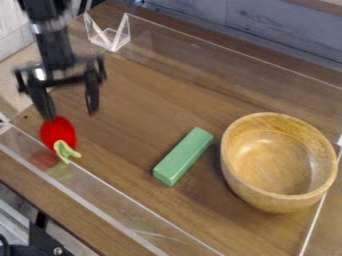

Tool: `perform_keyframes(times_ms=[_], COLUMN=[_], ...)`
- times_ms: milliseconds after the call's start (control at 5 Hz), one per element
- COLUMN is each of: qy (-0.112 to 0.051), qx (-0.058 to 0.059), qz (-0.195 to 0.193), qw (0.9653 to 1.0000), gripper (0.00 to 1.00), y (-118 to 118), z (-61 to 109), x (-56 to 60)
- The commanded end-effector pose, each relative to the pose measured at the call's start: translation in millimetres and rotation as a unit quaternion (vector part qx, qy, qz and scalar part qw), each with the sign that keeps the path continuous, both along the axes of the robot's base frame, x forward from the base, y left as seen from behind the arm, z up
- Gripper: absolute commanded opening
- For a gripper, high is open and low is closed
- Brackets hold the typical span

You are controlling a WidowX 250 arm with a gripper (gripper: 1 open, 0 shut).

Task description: Move the red object to the right side of the table

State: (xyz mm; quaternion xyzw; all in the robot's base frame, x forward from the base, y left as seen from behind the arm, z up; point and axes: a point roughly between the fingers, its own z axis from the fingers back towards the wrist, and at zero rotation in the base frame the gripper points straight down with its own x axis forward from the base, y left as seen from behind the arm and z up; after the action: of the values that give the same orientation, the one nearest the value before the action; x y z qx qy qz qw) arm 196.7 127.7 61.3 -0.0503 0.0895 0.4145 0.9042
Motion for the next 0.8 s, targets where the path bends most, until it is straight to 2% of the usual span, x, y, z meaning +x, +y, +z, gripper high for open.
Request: perform_keyframes(times_ms=[0,200,600], qy=[-0.008,-0.006,-0.008], qx=[0.008,0.01,0.014], qz=[0.038,0.071,0.089], qw=[0.9992,0.9974,0.9959], gripper=[1.0,1.0,1.0], y=[4.3,11.9,4.0], z=[-15.5,-31.5,-33.5], x=[6.1,10.4,-10.6])
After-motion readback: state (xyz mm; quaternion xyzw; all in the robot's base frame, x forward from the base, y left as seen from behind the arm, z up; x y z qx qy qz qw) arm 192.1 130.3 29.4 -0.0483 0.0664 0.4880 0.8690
